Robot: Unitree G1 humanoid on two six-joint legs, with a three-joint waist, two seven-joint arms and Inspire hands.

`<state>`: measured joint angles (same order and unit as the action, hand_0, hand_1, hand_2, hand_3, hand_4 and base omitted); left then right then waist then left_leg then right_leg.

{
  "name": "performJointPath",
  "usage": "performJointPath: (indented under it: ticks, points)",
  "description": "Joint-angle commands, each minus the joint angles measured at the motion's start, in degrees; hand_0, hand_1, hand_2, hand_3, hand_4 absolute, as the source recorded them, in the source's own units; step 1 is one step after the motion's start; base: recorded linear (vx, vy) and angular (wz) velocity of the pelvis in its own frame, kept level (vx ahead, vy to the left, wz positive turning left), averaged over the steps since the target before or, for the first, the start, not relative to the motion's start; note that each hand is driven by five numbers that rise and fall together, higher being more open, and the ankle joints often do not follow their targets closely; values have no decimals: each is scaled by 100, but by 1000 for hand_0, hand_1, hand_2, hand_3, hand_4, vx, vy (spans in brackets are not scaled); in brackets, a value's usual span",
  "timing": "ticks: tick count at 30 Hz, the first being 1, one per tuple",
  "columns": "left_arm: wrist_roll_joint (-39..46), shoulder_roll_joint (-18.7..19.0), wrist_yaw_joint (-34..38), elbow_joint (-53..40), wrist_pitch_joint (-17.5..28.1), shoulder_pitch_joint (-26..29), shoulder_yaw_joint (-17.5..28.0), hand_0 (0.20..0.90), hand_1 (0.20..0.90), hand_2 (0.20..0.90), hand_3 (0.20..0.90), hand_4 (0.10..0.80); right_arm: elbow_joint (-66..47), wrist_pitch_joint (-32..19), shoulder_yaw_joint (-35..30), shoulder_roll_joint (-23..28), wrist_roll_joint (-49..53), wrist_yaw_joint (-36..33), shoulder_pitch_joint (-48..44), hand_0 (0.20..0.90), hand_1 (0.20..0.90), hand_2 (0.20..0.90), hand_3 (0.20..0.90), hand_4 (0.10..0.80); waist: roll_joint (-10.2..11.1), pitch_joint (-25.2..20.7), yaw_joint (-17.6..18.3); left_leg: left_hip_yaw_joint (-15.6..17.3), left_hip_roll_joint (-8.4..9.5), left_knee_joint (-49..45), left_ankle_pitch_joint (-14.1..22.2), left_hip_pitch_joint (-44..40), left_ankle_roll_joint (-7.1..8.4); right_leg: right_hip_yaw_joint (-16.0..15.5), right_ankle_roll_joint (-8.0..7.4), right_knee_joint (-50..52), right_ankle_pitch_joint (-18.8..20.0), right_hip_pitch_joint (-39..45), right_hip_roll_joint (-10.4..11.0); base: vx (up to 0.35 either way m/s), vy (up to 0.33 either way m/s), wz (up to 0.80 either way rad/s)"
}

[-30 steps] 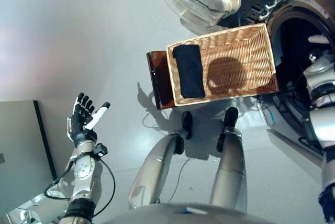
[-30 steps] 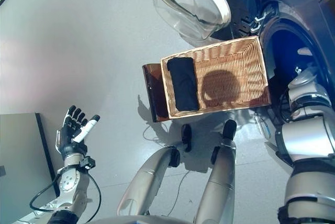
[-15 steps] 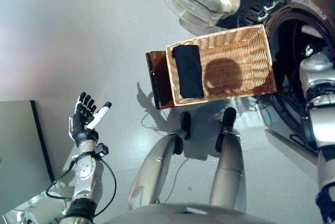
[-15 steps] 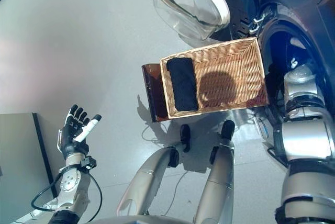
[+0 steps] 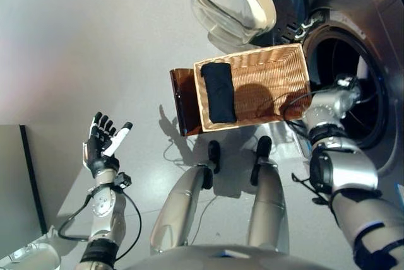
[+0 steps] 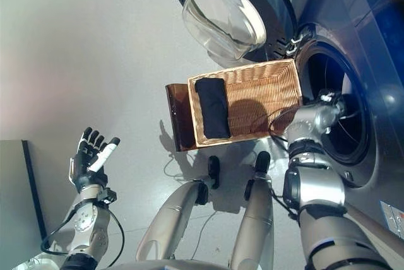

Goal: Pick up the clothes and place them into the washing machine

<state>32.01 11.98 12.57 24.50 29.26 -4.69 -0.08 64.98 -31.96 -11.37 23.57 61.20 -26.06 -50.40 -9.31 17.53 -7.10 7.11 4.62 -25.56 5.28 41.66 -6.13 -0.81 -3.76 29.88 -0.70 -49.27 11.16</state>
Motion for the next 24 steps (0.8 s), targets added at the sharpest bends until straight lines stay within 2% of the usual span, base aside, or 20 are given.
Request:
performJointPath:
  ticks: [1, 7, 9, 14, 18, 20, 21, 24]
  points:
    - [23, 177, 173, -298, 596, -20, 510, 900, 900, 900, 900, 800, -491, -468, 432, 227, -353, 164, 351, 900, 900, 900, 900, 800, -174, -500, -194, -343, -389, 150, -72, 387, 610, -301, 306, 217, -765, 204, -254, 0, 0, 0]
    - [9, 105, 156, -256, 608, 13, 471, 900, 900, 900, 900, 800, -660, -271, 629, -248, -552, 179, 741, 900, 900, 900, 900, 800, -17, -452, -181, -355, -414, 291, -127, 250, 604, -403, 280, -41, -643, 402, -255, -1, -5, 4]
    - [10, 46, 97, -270, 591, 25, 443, 900, 900, 900, 900, 800, -695, -144, 825, -485, -663, 277, 911, 900, 900, 900, 900, 800, 100, -426, -198, -378, -409, 438, -179, 127, 617, -477, 259, -221, -566, 539, -253, 12, -28, 11]
    - [19, -3, 11, -325, 565, -18, 507, 900, 900, 900, 900, 800, -698, 63, 1118, -658, -962, 314, 1125, 900, 900, 900, 900, 800, 267, -423, -236, -432, -388, 726, -304, -106, 651, -615, 231, -589, -445, 839, -236, 18, -13, 11]
    - [-155, 33, -50, -334, 468, -73, 526, 900, 900, 900, 900, 800, -299, 583, 1626, -724, -1800, 249, 1286, 900, 900, 900, 900, 800, 455, -397, -317, -534, -371, 1112, -501, -391, 706, -842, 196, -955, -328, 1192, -184, 26, -21, 17]
    - [-186, 44, -70, -348, 450, -80, 539, 900, 900, 900, 900, 800, -149, 693, 1723, -724, -1973, 209, 1256, 900, 900, 900, 900, 800, 485, -386, -347, -566, -358, 1205, -552, -444, 714, -903, 186, -1048, -303, 1279, -168, 28, -18, 20]
    - [-218, 79, -94, -388, 426, -87, 553, 900, 900, 900, 900, 800, 120, 928, 1930, -720, -2383, 140, 1197, 900, 900, 900, 900, 800, 540, -368, -414, -619, -345, 1283, -601, -489, 716, -982, 181, -1102, -277, 1342, -143, 26, -12, 18]
    - [-273, 95, -86, -444, 392, -49, 596, 900, 900, 900, 900, 800, 313, 1062, 2083, -781, -2573, 153, 1099, 900, 900, 900, 900, 800, 607, -314, -461, -692, -307, 1299, -646, -457, 710, -1080, 174, -1096, -270, 1350, -88, 15, 2, 23]
